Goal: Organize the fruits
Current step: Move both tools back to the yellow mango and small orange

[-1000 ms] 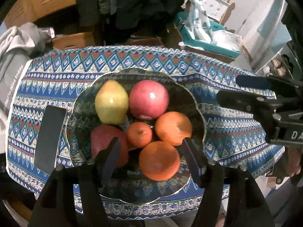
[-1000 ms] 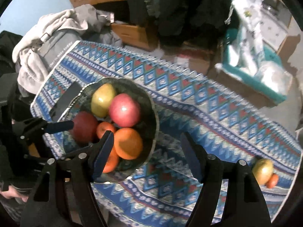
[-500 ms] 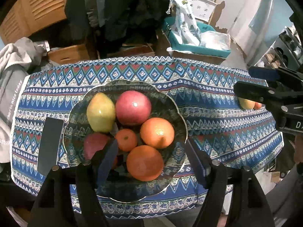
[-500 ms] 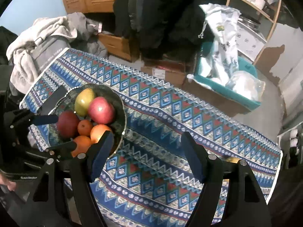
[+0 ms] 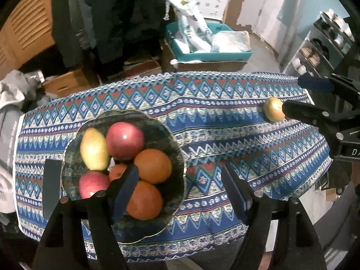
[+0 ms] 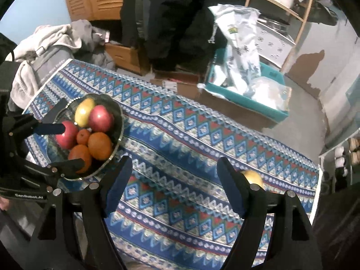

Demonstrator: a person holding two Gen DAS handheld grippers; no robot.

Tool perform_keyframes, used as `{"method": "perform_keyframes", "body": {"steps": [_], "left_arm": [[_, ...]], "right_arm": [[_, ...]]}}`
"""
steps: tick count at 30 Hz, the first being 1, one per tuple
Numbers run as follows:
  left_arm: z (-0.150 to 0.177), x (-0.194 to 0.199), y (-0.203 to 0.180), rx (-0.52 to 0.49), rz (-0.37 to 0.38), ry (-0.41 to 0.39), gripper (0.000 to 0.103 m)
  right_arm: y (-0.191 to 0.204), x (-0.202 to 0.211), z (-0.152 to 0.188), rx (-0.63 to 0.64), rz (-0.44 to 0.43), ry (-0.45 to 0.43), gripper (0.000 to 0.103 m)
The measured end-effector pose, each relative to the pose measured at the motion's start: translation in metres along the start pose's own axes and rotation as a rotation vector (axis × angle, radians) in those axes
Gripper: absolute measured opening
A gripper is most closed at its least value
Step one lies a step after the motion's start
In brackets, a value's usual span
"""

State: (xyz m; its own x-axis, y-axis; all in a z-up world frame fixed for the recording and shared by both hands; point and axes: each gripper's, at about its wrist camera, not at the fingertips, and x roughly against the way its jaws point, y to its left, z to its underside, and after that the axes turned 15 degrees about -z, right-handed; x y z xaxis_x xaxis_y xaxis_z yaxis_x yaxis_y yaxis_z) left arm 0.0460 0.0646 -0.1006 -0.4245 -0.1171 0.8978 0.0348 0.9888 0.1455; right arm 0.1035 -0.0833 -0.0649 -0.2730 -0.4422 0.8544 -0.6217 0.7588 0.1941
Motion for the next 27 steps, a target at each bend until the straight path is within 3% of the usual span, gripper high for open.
{"method": "perform_keyframes", "body": {"steps": [15,19,27], "left_arm": [[-0.015,0.006,-0.055,-0.084,0.004,-0.023,0.077],[-0.020,0.008,-0.071,-0.102,0.009,-0.036,0.083],[-0.032,0.000,-0.105,-0.134,0.030,-0.020,0.083]], "right_arm": [[-0.053,0.037,0.037,-0.067,0.043,-0.035,0.080],[-0.079,0.043,0.048,-0.108,0.050,-0.040,0.080],[-0.149,0.049,0.077,-0.243,0.078,-0.041,0.080]]}}
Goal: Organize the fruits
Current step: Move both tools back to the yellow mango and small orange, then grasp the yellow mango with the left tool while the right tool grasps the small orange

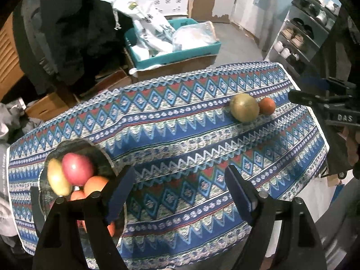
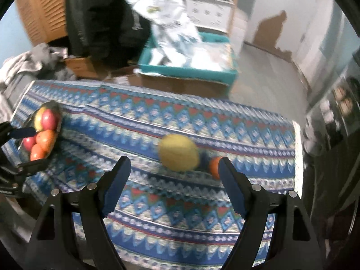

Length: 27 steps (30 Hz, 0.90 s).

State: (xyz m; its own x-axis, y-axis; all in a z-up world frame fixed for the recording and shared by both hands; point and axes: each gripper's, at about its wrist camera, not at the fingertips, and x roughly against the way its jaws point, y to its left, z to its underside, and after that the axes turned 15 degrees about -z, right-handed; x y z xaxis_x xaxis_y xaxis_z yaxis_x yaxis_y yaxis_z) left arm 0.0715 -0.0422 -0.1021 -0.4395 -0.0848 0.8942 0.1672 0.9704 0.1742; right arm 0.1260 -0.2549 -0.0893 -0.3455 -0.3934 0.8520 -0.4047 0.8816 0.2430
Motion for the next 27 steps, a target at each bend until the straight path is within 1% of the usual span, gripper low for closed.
{"method": "perform_keyframes", "body": {"steps": [4,6,7,13,17,22,25,27], "left_arm": [[-0.009,-0.006,-0.015,-0.007,0.012,0.021,0.083],[-0.014,-0.009,-0.023,-0.010,0.032,0.034,0.084],[-0.017,-0.011,-0.028,-0.013,0.040,0.042,0.086],[-0.039,-0.023,-0.057,-0.057,0.066,0.065,0.086],[-0.057,-0.035,-0.077,-0.086,0.070,0.068,0.086],[-0.075,-0.056,-0.095,-0.101,0.085,0.070,0.086],[-0.081,-0.069,-0.102,-0.119,0.071,0.074,0.086],[-0.084,-0.080,-0.106,-0.121,0.067,0.081,0.086]], "right_arm": [[-0.032,0.000,0.004,-0.055,0.014,0.017,0.080],[-0.044,-0.003,0.005,-0.077,0.009,0.031,0.080],[-0.050,-0.004,0.006,-0.082,0.005,0.038,0.080],[-0.083,-0.018,0.002,-0.141,-0.038,0.105,0.080],[-0.102,-0.033,-0.001,-0.141,-0.043,0.161,0.080],[-0.121,-0.059,0.002,-0.127,-0.054,0.206,0.080],[-0.128,-0.079,0.007,-0.130,-0.056,0.238,0.080],[-0.132,-0.091,0.011,-0.133,-0.072,0.250,0.080]]}}
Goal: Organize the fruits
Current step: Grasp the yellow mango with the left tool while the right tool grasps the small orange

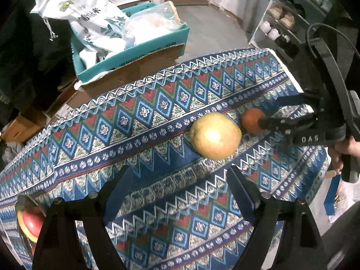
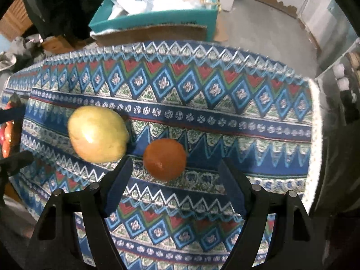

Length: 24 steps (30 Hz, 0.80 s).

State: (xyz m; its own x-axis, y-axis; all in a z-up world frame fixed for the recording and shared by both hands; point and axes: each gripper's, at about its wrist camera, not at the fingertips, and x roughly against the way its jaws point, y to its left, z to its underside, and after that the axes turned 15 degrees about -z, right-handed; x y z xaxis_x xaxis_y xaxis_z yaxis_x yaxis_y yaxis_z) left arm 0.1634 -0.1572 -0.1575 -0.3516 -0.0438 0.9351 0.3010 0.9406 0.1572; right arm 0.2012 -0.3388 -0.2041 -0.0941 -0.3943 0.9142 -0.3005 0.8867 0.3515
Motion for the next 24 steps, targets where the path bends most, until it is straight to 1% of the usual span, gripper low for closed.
{"method": "perform_keyframes", "body": {"steps": [4,8,11,12,14,18,20,24], "left_arm": [[-0.004,-0.014,-0.002,0.023,0.027,0.023,0.086],[-0.006,-0.024,-0.004,0.048,0.066,0.044,0.086],[-0.008,-0.028,-0.009,0.050,0.081,0.054,0.086],[-0.010,-0.029,-0.010,0.050,0.085,0.054,0.086],[-0.011,-0.030,-0.015,0.048,0.092,0.055,0.086],[-0.015,-0.031,-0.024,0.041,0.101,0.052,0.086],[-0.017,-0.032,-0.028,0.044,0.106,0.051,0.086],[-0.022,-0.036,-0.037,0.043,0.118,0.055,0.086]], "right_arm": [[-0.006,-0.018,0.002,0.004,0.010,0.032,0.078],[-0.009,-0.026,0.002,0.011,-0.020,0.032,0.072],[-0.008,-0.032,0.002,0.022,-0.033,0.041,0.062],[-0.008,-0.035,0.001,0.021,-0.041,0.046,0.055],[-0.007,-0.038,-0.001,0.022,-0.054,0.046,0.050],[-0.003,-0.039,-0.004,0.020,-0.065,0.028,0.049],[-0.005,-0.036,-0.007,0.002,-0.053,0.022,0.049],[-0.018,-0.016,-0.011,-0.044,-0.028,-0.033,0.049]]}}
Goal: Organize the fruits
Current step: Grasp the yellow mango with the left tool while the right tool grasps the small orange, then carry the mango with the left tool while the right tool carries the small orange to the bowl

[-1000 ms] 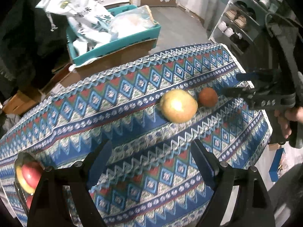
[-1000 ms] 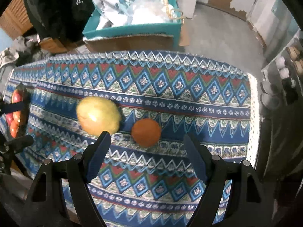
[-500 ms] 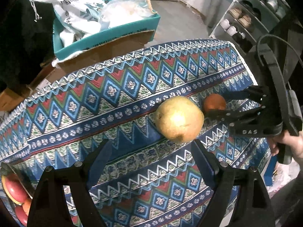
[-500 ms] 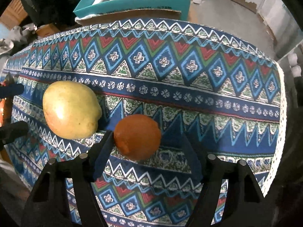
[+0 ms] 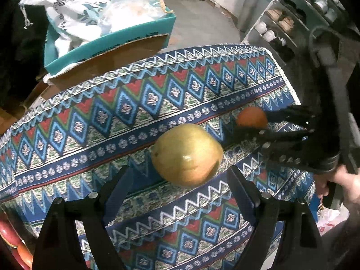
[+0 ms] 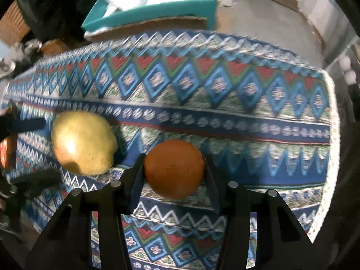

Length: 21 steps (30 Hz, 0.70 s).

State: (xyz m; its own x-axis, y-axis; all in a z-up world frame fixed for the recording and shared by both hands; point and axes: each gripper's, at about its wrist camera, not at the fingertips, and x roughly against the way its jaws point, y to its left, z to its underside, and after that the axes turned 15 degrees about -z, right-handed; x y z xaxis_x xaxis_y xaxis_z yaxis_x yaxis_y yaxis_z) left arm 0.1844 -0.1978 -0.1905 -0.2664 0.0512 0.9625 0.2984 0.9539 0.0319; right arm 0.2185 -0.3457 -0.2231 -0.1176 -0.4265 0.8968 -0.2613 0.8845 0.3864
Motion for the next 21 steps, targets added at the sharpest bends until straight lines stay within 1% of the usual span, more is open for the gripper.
{"method": "perform_keyframes", "body": {"steps": [3,8,15,18,21], "left_arm": [[-0.004,-0.007,-0.008,0.000,-0.004,0.012,0.086],[-0.008,-0.022,-0.018,0.006,0.000,0.042,0.088],[-0.011,-0.046,-0.030,0.006,-0.029,0.071,0.088],[-0.009,-0.049,-0.032,0.011,-0.040,0.068,0.088],[-0.008,-0.049,-0.034,0.012,-0.043,0.058,0.084]], "right_arm": [[-0.014,0.017,-0.002,-0.044,0.008,-0.046,0.049],[-0.033,0.037,0.000,-0.110,-0.009,-0.101,0.049],[-0.042,0.039,0.011,-0.138,-0.019,-0.111,0.049],[-0.043,0.041,0.013,-0.135,-0.026,-0.113,0.049],[-0.038,0.041,0.013,-0.123,-0.026,-0.111,0.049]]}}
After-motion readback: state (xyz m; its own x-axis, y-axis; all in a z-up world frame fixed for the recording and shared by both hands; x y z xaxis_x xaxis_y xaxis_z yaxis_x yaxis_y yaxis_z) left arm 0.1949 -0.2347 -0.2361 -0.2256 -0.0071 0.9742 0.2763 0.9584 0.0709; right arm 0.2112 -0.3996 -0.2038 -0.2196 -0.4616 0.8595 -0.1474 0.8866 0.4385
